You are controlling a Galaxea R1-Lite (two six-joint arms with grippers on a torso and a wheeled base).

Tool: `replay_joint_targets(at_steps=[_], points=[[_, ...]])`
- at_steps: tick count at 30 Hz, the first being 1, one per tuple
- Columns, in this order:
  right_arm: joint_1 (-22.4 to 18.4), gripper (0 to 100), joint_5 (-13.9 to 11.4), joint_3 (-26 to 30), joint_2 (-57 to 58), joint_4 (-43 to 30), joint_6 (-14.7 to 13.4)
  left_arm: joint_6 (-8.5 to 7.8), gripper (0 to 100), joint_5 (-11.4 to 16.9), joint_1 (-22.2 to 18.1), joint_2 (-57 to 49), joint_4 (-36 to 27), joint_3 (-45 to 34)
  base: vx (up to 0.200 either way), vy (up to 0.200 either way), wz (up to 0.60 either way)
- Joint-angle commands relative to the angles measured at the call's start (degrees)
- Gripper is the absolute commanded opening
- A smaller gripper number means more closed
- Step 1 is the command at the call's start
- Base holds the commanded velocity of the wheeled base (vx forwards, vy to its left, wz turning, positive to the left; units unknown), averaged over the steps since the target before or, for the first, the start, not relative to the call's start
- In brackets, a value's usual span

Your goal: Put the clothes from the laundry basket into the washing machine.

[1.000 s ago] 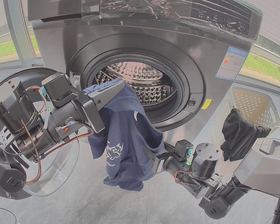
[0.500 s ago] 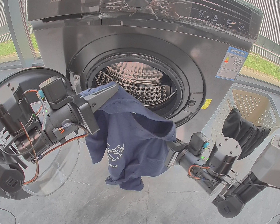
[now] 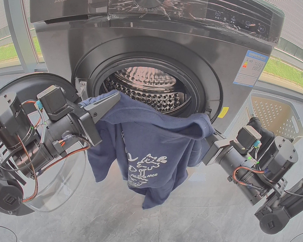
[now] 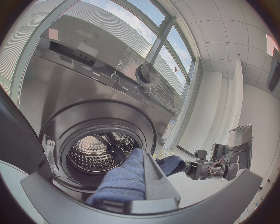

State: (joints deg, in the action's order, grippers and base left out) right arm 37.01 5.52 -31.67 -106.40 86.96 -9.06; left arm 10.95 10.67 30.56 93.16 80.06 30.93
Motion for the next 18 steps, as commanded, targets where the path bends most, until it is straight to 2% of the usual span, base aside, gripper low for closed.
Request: replay_joint_targets(at_steps=[1, 8, 18], points=[[0.2, 0, 0.1, -0.5, 3.7, -0.1, 0.0, -0.05, 0, 0.0, -0.8, -1.7, 0.2, 0.0, 0.0, 0.0, 0.0], [0.3, 0, 0.2, -2.2, 5.4, 0.0, 0.1, 0.21, 0, 0.8, -4.3, -2.6, 0.2, 1.2, 0.0, 0.0, 0.0], [0.3, 0, 0.7, -5.2, 5.8, 0.1, 0.1, 0.21, 0, 0.8, -3.9, -5.5, -1.0, 1.2, 0.0, 0.0, 0.0]])
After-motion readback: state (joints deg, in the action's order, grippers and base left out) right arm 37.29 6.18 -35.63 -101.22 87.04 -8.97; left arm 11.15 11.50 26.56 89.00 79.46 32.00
